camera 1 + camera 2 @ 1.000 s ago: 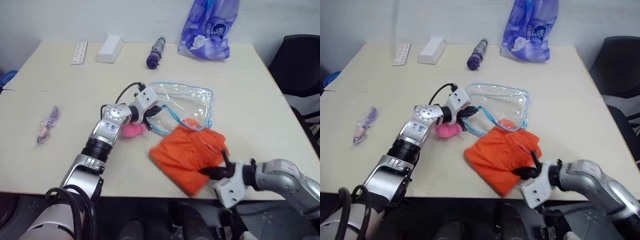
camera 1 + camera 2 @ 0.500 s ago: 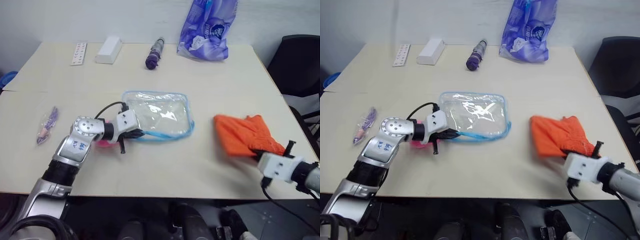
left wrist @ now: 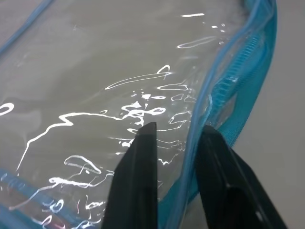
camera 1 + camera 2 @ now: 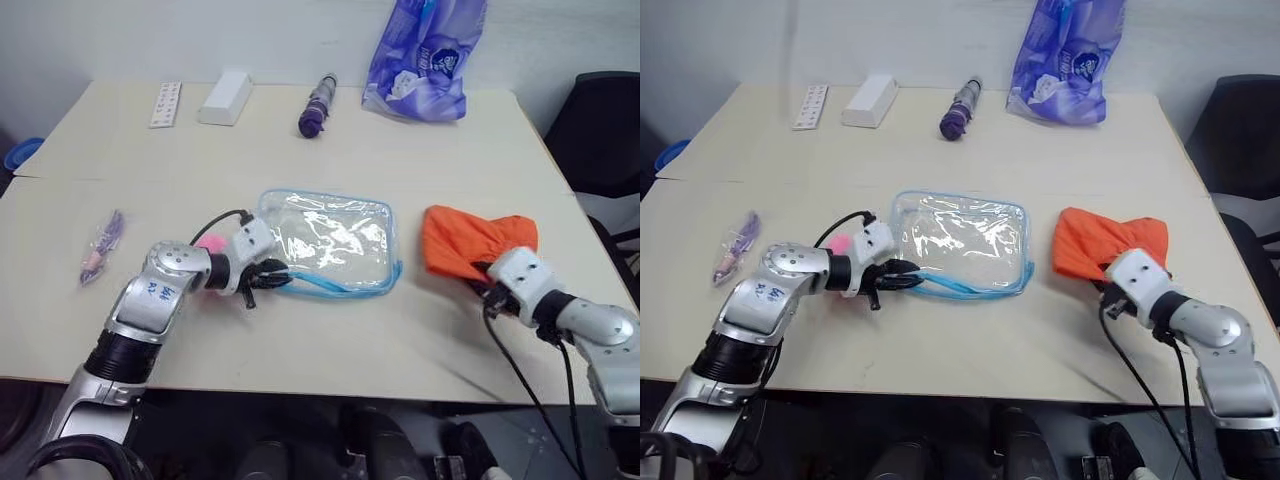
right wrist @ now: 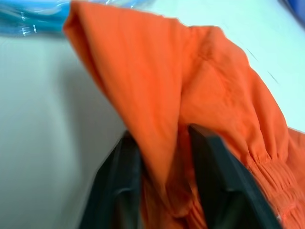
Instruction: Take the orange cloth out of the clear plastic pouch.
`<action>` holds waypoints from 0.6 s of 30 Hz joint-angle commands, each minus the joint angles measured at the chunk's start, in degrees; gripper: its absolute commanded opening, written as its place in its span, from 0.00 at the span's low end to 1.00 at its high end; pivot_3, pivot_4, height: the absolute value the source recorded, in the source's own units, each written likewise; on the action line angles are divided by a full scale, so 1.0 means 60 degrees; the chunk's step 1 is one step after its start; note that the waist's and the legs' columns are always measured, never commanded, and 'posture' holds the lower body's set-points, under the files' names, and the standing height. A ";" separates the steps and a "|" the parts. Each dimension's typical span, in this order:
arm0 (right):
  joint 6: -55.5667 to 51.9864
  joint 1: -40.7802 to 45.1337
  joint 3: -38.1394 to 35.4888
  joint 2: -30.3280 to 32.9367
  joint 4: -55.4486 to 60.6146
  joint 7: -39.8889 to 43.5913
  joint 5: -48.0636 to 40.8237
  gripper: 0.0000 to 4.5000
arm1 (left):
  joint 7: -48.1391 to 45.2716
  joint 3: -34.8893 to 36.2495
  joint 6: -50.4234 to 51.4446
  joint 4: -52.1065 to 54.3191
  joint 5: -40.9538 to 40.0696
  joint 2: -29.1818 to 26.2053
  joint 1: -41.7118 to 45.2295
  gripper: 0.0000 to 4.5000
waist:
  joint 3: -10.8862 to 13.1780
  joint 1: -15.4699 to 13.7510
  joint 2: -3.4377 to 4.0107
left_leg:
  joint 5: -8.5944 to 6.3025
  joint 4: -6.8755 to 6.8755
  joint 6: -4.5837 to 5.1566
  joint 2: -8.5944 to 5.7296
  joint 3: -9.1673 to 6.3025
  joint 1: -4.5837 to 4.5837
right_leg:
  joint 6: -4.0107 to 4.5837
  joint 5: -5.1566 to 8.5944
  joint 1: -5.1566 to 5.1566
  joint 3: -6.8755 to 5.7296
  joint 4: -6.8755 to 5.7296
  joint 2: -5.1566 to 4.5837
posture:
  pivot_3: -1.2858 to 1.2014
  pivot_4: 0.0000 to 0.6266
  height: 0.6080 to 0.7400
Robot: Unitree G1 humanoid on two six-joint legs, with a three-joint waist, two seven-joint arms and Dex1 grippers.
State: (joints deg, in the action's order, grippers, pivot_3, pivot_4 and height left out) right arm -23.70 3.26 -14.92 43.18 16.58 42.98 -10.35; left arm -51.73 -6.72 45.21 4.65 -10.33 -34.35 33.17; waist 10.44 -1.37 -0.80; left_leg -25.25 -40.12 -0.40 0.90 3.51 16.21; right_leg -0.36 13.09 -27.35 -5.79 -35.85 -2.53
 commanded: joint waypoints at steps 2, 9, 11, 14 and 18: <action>-0.2720 -0.0780 -0.2295 0.0860 0.1878 0.1305 -0.2909 0.71 | -0.0054 0.1721 0.1669 0.0619 -0.1602 -0.0212 0.0545 0.64 | 0.0000 -0.0007 0.0000 | -0.0001 0.0000 0.0001 -0.0001 -0.0006 0.0003 | 0.0000 0.0000 0.0000 -0.0001 0.0000 -0.0001 | 0.52 0.24 1.00; -0.5000 -0.3438 -0.6055 0.2095 0.1479 0.3835 -0.5309 1.00 | -0.2448 0.3823 0.2591 0.1872 -0.4147 -0.2797 -0.0674 0.99 | 0.0000 0.0071 -0.0001 | -0.0005 0.0013 -0.0004 0.0008 -0.0017 -0.0010 | 0.0000 0.0000 0.0015 -0.0004 0.0023 0.0009 | 0.52 0.24 1.00; -0.4623 -0.3897 -0.6662 0.2089 0.0686 0.4101 -0.5035 1.00 | -0.2858 0.4396 0.2065 0.2077 -0.4161 -0.3547 -0.1619 0.99 | 0.0000 0.0082 -0.0001 | -0.0008 0.0017 -0.0006 0.0007 -0.0010 -0.0016 | 0.0001 0.0002 0.0014 0.0004 0.0049 0.0008 | 0.52 0.24 1.00; -0.3884 -0.4245 -0.6815 0.2106 0.0147 0.4109 -0.4508 1.00 | -0.3463 0.5076 0.0738 0.1426 -0.3607 -0.4391 -0.3073 0.99 | 0.0000 0.0058 -0.0001 | -0.0010 0.0015 -0.0003 0.0000 -0.0012 -0.0021 | 0.0002 0.0004 0.0019 0.0006 0.0058 0.0006 | 0.52 0.24 1.00; -0.3659 -0.4060 -0.6804 0.2011 -0.0080 0.3852 -0.4514 1.00 | -0.3742 0.5906 -0.0960 0.0133 -0.3026 -0.4727 -0.4430 0.99 | 0.0001 0.0106 0.0001 | -0.0013 0.0020 -0.0006 0.0001 0.0008 -0.0027 | 0.0005 0.0006 0.0009 0.0024 0.0051 0.0017 | 0.52 0.24 1.00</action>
State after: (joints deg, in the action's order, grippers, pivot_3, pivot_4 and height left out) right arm -46.94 -21.83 -54.28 55.13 15.88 66.72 -37.07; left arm -73.53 25.46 43.96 7.57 -29.75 -62.00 7.44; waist 10.44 -0.74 -0.80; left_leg -25.33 -40.00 -0.43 0.91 3.56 16.04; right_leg -0.33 13.13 -27.29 -5.64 -35.55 -2.43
